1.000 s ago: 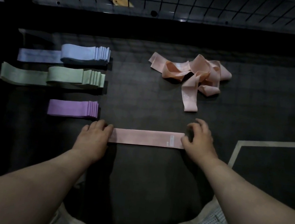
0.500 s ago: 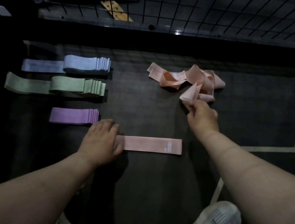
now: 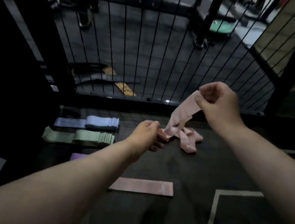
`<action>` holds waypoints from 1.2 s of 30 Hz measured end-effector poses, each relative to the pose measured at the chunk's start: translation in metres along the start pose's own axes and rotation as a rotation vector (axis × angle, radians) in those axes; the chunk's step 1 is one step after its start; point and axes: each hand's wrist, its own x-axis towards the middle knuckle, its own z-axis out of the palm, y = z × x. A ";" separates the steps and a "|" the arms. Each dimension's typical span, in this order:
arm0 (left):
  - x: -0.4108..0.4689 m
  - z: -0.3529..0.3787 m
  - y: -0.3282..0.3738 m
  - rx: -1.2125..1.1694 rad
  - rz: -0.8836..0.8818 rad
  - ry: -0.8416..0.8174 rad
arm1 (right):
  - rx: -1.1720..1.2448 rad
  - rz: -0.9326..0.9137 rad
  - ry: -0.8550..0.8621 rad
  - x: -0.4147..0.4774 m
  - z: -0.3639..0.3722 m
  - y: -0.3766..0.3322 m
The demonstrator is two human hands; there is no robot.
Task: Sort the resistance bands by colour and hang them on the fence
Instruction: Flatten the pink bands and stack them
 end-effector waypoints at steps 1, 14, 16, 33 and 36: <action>-0.012 0.000 0.015 -0.092 -0.028 -0.029 | 0.030 -0.052 -0.006 -0.008 -0.009 -0.023; -0.141 -0.071 0.096 -0.550 0.155 -0.265 | 0.260 -0.195 -0.520 -0.114 -0.029 -0.151; -0.150 -0.075 0.095 -0.572 0.183 -0.326 | 0.356 -0.037 -0.436 -0.112 -0.025 -0.145; -0.117 -0.052 0.094 -0.478 0.112 -0.442 | 0.186 -0.047 -0.266 -0.092 -0.018 -0.125; -0.113 -0.050 0.094 -0.435 0.099 -0.378 | 0.295 -0.007 -0.275 -0.087 -0.023 -0.123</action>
